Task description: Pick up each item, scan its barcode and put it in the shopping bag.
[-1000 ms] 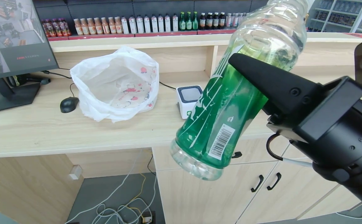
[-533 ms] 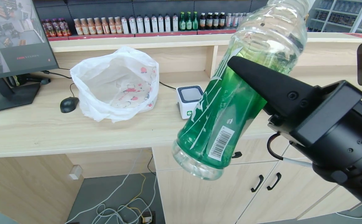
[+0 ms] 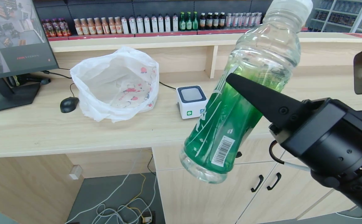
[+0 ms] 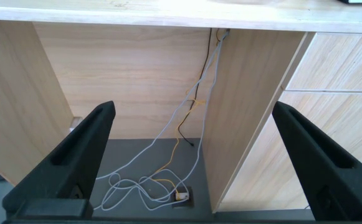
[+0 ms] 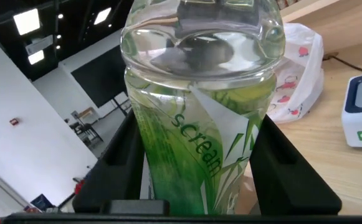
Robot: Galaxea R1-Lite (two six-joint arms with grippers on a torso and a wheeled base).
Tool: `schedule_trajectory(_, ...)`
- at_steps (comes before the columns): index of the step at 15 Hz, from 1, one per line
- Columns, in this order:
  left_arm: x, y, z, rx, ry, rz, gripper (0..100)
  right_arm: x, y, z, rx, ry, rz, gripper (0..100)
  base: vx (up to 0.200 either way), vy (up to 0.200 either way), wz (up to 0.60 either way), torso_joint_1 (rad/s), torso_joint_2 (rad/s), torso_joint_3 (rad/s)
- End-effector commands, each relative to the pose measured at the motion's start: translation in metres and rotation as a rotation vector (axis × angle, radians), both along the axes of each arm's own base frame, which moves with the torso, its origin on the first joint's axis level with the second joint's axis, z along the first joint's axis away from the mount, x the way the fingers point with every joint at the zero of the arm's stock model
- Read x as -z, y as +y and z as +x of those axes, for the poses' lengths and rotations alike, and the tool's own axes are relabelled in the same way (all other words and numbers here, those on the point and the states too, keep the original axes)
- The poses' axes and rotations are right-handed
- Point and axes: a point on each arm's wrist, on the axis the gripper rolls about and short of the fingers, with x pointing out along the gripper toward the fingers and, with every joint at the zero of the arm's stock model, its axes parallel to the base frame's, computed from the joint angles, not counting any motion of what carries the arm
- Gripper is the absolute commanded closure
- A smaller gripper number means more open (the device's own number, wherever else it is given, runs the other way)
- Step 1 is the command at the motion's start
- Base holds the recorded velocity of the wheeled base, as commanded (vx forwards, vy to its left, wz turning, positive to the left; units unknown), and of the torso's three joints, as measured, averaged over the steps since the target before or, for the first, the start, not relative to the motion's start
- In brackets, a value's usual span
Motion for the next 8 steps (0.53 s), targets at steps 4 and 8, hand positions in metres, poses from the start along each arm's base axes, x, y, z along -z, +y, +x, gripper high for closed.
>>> schedule_trajectory(4,0.000,0.000,0.000,0.000,0.000,0.000,0,0.025,-0.019,0.018,0.159,-0.027,-0.162,100,0.000,0.000,0.00,0.000,0.00,0.000)
schedule_trajectory(8,0.000,0.000,0.000,0.002,0.000,0.003,0,0.046,-0.062,0.070,0.495,-0.068,-0.348,100,0.000,0.000,0.00,0.000,0.00,0.000)
